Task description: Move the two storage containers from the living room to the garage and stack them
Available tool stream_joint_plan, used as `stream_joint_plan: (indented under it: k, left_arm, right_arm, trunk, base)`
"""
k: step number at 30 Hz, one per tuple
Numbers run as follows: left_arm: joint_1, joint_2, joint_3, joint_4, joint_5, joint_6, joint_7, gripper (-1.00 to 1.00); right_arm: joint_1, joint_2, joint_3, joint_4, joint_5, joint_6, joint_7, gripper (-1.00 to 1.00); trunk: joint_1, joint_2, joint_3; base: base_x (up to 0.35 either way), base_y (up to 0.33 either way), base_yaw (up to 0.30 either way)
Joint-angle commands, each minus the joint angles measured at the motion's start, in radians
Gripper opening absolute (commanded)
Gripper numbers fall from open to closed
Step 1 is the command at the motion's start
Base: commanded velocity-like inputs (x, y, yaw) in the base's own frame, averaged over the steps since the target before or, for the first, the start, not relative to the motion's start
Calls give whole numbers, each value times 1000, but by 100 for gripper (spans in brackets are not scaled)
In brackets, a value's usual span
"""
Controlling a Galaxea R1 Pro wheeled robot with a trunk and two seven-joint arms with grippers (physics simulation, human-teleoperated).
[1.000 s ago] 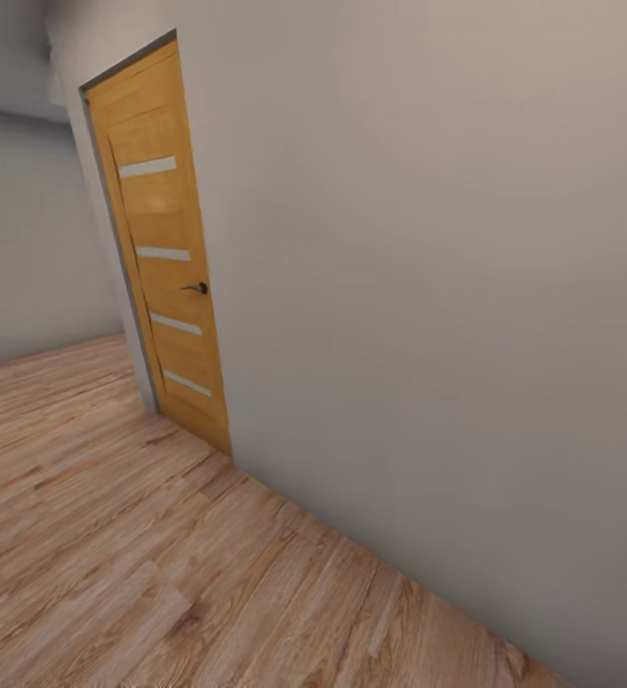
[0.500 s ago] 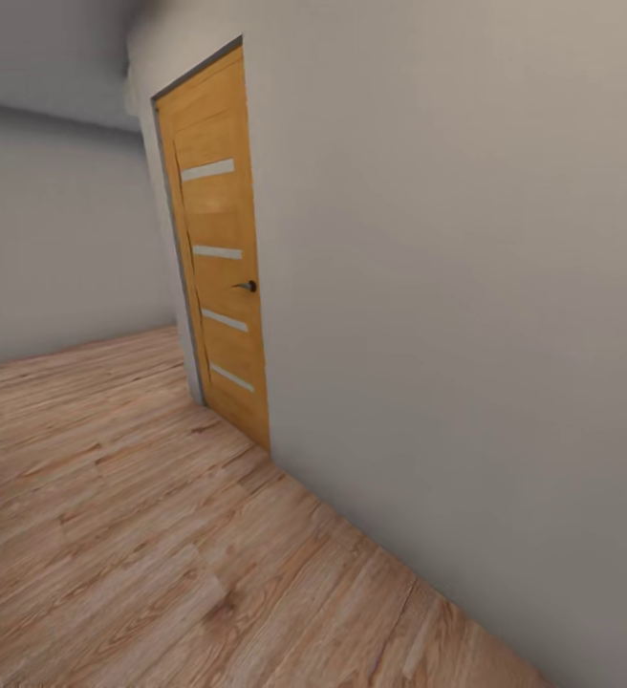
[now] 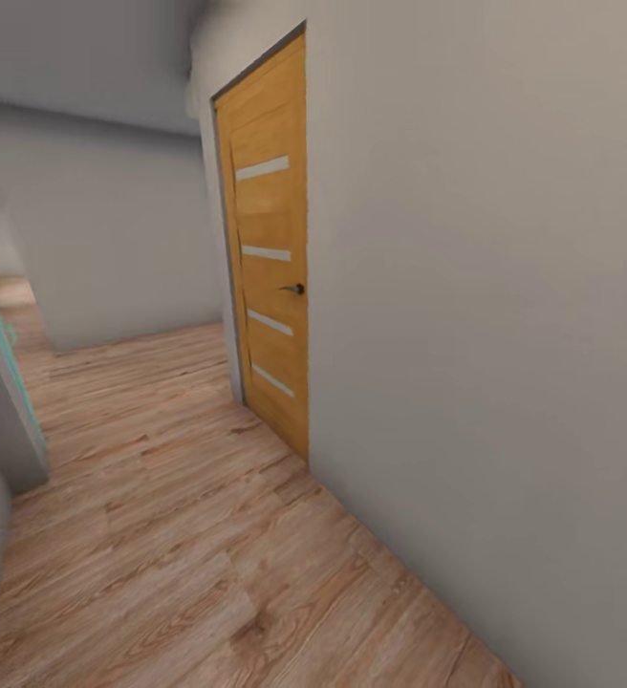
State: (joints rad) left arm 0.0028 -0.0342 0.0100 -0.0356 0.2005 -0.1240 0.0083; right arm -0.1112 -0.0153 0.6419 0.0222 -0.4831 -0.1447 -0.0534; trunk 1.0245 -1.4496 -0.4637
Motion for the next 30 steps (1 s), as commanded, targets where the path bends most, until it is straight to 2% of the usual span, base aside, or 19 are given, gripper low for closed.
stream_joint_plan:
  k: [1, 30]
  left_arm:
    - [0, 0, 0, -1, 5, -2, 1, 100]
    - [0, 0, 0, -1, 5, 0, 1, 100]
  right_arm:
    - [-1, 0, 8, 2, -8, -5, 0, 100]
    - [-1, -2, 9, 2, -9, -4, 0, 100]
  trunk:
    - [0, 0, -1]
    - [0, 0, -1]
  base:
    - [253, 0, 300]
    - [311, 0, 300]
